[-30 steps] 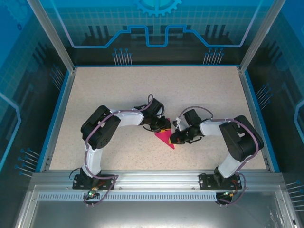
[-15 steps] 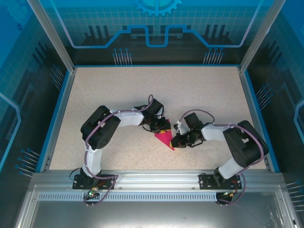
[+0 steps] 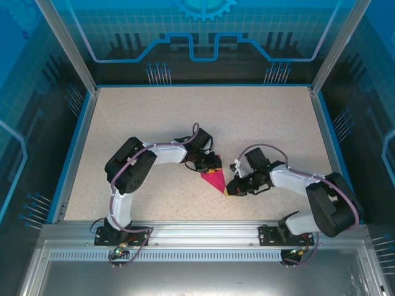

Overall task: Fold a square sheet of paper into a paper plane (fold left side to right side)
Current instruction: Fourth fold the wing at the center of the table.

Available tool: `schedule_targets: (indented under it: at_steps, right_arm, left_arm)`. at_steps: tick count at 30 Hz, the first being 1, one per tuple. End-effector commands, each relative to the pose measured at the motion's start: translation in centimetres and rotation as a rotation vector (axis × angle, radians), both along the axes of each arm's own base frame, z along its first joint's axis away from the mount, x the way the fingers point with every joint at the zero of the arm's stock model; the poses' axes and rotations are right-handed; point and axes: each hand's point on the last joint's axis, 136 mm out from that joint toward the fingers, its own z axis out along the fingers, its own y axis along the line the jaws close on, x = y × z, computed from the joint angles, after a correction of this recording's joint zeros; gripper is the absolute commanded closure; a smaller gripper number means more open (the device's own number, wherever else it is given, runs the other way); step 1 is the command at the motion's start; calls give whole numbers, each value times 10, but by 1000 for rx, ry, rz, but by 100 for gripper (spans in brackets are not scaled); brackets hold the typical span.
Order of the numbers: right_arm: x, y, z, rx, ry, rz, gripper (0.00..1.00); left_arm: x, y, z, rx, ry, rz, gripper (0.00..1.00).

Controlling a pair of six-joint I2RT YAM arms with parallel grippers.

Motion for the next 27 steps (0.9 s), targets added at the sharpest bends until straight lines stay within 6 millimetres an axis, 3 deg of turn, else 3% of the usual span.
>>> schedule_targets:
  at_steps: [1, 8, 15, 23, 27]
  right_arm:
    - [16, 0, 12, 33, -19, -25, 100]
    - [39, 8, -13, 1, 4, -43, 100]
    - [28, 5, -38, -90, 58, -13, 100]
    - [3, -16, -67, -248, 137, -5, 100]
    - [1, -21, -73, -281, 151, -7, 100]
  left_arm:
    - [-7, 21, -28, 94, 38, 27, 73]
    - [-8, 20, -28, 90, 39, 25, 73]
    - [-5, 14, -19, 54, 20, 17, 72]
    - [10, 1, 39, -37, -132, -27, 67]
    - [3, 3, 55, -58, -169, -46, 66]
